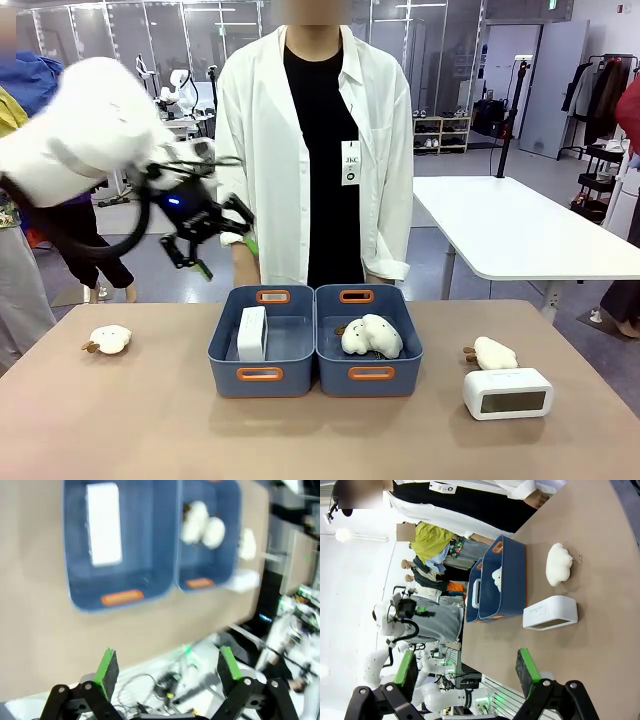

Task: Sort the digital clocks into the basket.
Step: Pick up the Digital clock from the table and place it into the empty Plastic storage basket.

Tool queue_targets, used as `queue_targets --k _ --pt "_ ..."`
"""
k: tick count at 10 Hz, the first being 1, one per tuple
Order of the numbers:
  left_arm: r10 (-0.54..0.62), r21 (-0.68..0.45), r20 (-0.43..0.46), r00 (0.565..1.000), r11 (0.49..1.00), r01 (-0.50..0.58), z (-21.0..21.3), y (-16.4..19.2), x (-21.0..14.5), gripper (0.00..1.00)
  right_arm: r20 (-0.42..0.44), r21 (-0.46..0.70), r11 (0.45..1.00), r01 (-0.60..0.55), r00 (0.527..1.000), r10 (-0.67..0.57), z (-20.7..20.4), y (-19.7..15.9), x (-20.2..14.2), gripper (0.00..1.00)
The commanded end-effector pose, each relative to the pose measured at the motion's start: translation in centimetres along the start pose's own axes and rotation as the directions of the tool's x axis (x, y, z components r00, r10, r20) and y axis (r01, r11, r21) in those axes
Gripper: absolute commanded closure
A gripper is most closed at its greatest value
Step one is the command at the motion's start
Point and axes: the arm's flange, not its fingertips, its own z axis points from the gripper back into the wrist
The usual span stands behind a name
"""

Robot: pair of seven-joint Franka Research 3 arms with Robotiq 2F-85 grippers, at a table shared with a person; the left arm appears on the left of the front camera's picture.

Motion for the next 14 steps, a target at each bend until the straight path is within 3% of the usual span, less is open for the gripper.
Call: queue_targets --k 1,2,4,5,8,10,11,14 --pt "-0.049 -0.320 -0.174 0.984 0.947 -0.010 4.5 10.7 -4.4 0.00 -0.010 0.001 1.000 -0.021 1.000 0.021 0.2 0.1 -0.2 0.00" --pt "-0.077 -0.403 -0.155 0.985 0.915 0.009 5.9 14.8 -5.8 0.00 -0.010 0.001 1.000 -0.021 1.000 0.021 0.2 0.1 -0.2 0.00" --pt "-0.029 -0.584 0.032 0.999 0.811 0.042 9.6 22.3 -7.5 0.00 -0.010 0.001 1.000 -0.021 1.000 0.021 0.2 0.1 -0.2 0.00" --pt "0.005 -0.630 0.074 0.997 0.775 0.043 11.2 26.0 -8.3 0.00 -0.010 0.001 1.000 -0.021 1.000 0.021 0.2 0.1 -0.2 0.00" --pt "0.178 -0.724 0.109 0.978 0.688 -0.044 15.0 34.9 -12.2 0.00 -0.010 0.001 1.000 -0.021 1.000 0.021 0.2 0.1 -0.2 0.00" --pt "0.228 -0.758 0.167 0.959 0.652 -0.023 16.3 35.4 -11.4 0.00 -0.010 0.001 1.000 -0.021 1.000 0.021 0.2 0.1 -0.2 0.00" --pt "0.209 -0.703 0.110 0.972 0.708 -0.073 14.9 36.3 -13.2 0.00 -0.010 0.001 1.000 -0.021 1.000 0.021 0.2 0.1 -0.2 0.00" --pt "0.209 -0.703 0.110 0.972 0.708 -0.073 14.9 36.3 -13.2 0.00 -0.010 0.001 1.000 -0.021 1.000 0.021 0.2 0.1 -0.2 0.00"
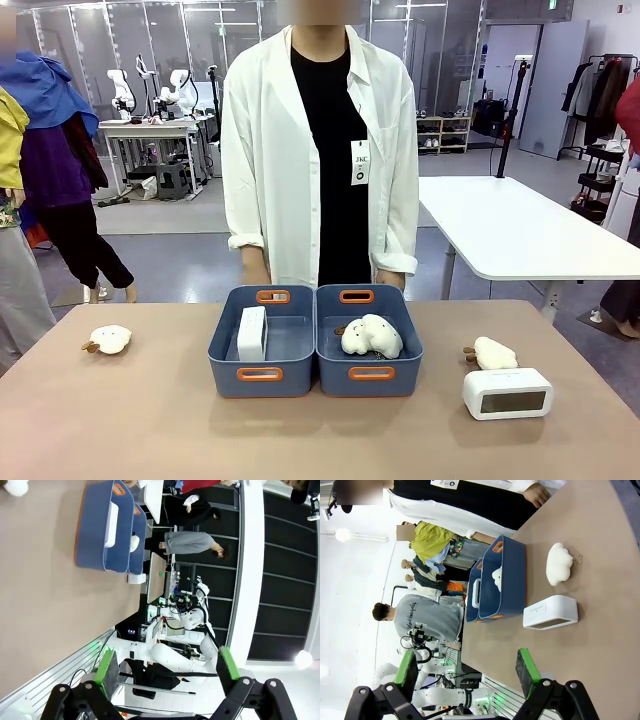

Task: Sort the digital clocks into the basket.
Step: Pick up the Digital clock from the table and place it into the empty Plastic storage basket.

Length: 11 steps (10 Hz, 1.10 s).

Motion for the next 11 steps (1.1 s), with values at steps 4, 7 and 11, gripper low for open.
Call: queue_targets --k 4,7,11 --pt "-0.002 0.015 -0.005 1.000 1.000 0.003 0.4 0.2 -0.5 0.00 -0.347 -0.239 0.958 -0.157 0.936 0.067 -5.8 2.1 -2.3 0.00" --pt "-0.002 0.015 -0.005 1.000 1.000 0.003 0.4 0.2 -0.5 0.00 -0.479 -0.283 0.928 -0.243 0.874 0.083 -12.6 1.3 -5.0 0.00" --pt "-0.002 0.015 -0.005 1.000 1.000 0.003 0.4 0.2 -0.5 0.00 -0.347 -0.221 0.943 -0.250 0.923 0.164 -2.0 5.2 -4.6 0.00"
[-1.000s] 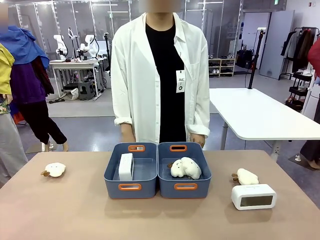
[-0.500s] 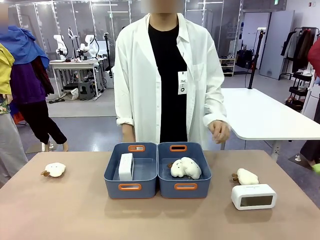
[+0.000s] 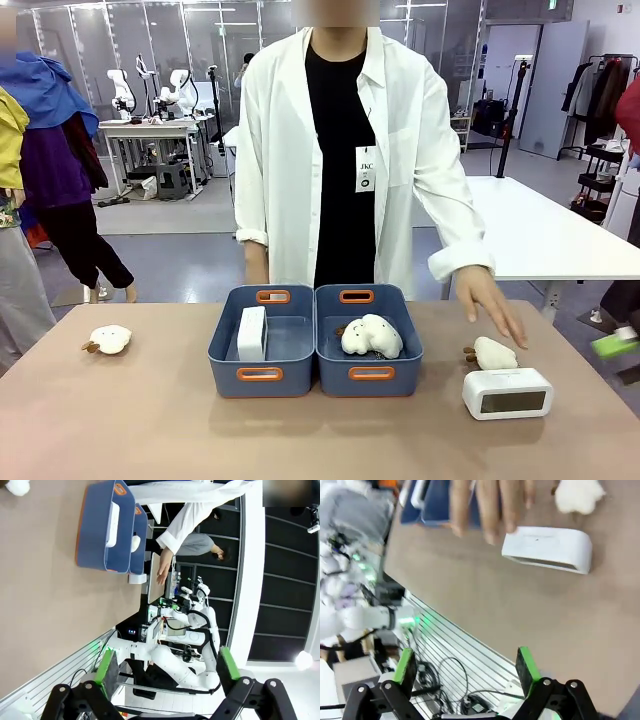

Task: Sort the digital clocks into the basket.
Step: Pick up the Digital clock from the table and place it into the empty Plastic storage basket.

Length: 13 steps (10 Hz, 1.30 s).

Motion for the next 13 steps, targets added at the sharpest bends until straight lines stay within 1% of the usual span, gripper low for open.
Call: queue_targets --k 1,2,3,5,8,9,13 --pt "-0.004 0.012 -0.009 1.000 1.000 0.004 0.2 0.1 -0.5 0.00 0.240 0.093 0.988 0.125 0.960 -0.144 14.6 -3.8 -7.9 0.00" --pt "-0.004 0.012 -0.009 1.000 1.000 0.004 0.2 0.1 -0.5 0.00 0.347 0.133 0.979 0.152 0.919 -0.190 18.3 -5.1 -10.4 0.00" --pt "-0.004 0.012 -0.009 1.000 1.000 0.004 0.2 0.1 -0.5 0.00 0.405 0.159 0.974 0.161 0.889 -0.213 20.2 -6.2 -11.9 0.00" --pt "-0.004 0.012 -0.009 1.000 1.000 0.004 0.2 0.1 -0.5 0.00 0.445 0.198 0.965 0.171 0.862 -0.244 21.6 -7.8 -12.7 0.00" --pt "-0.004 0.012 -0.009 1.000 1.000 0.004 0.2 0.1 -0.5 0.00 0.460 0.219 0.958 0.186 0.846 -0.269 21.6 -9.0 -12.3 0.00" --pt "-0.004 0.012 -0.009 1.000 1.000 0.004 0.2 0.1 -0.5 0.00 0.455 0.212 0.954 0.211 0.843 -0.287 21.4 -8.6 -12.1 0.00" --pt "-0.004 0.012 -0.009 1.000 1.000 0.004 0.2 0.1 -0.5 0.00 0.455 0.212 0.954 0.211 0.843 -0.287 21.4 -8.6 -12.1 0.00"
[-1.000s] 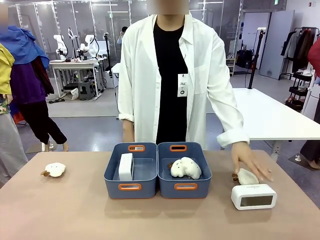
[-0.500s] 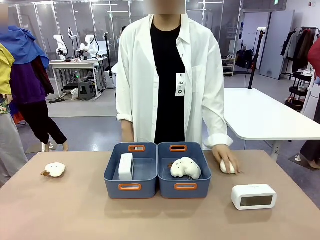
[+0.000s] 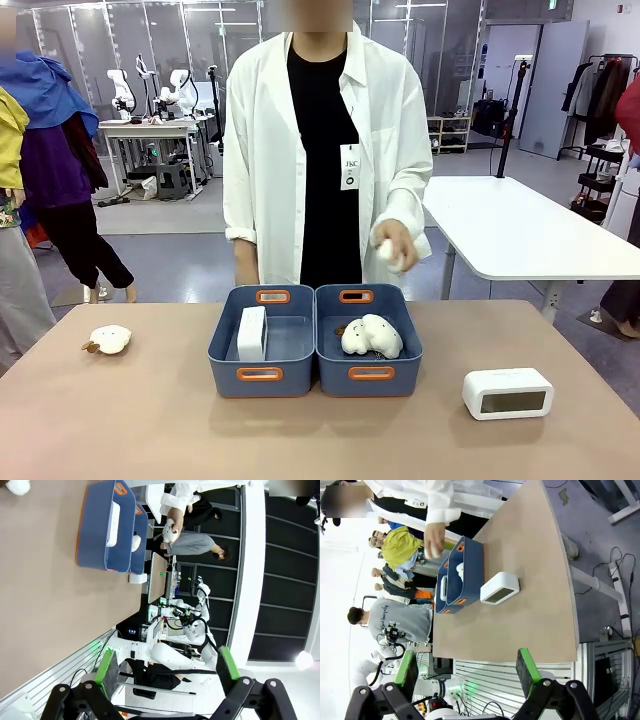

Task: Sort the digital clocks into the basket.
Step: Pick up the Digital clock from the table and place it into the empty Plastic storage basket.

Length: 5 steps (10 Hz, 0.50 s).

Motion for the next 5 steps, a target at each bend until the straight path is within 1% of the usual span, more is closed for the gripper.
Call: queue_targets --k 1,2,3,4,5 --pt "-0.006 0.010 -0.008 1.000 1.000 0.006 0.3 0.1 -0.5 0.00 0.001 0.001 1.000 0.000 1.000 0.000 0.0 -0.1 0.0 0.00" --pt "-0.006 0.010 -0.008 1.000 1.000 0.006 0.3 0.1 -0.5 0.00 -0.059 -0.020 0.986 -0.166 0.985 0.164 -1.7 2.0 -0.2 0.00" --pt "-0.006 0.010 -0.008 1.000 1.000 0.006 0.3 0.1 -0.5 0.00 -0.136 -0.055 0.952 -0.300 0.947 0.291 -3.2 4.1 -0.4 0.00" --pt "-0.006 0.010 -0.008 1.000 1.000 0.006 0.3 0.1 -0.5 0.00 -0.233 -0.103 0.868 -0.486 0.860 0.454 -5.2 6.1 -0.2 0.00" --pt "-0.006 0.010 -0.008 1.000 1.000 0.006 0.3 0.1 -0.5 0.00 -0.350 -0.125 0.751 -0.648 0.737 0.578 -7.4 7.7 0.1 0.00"
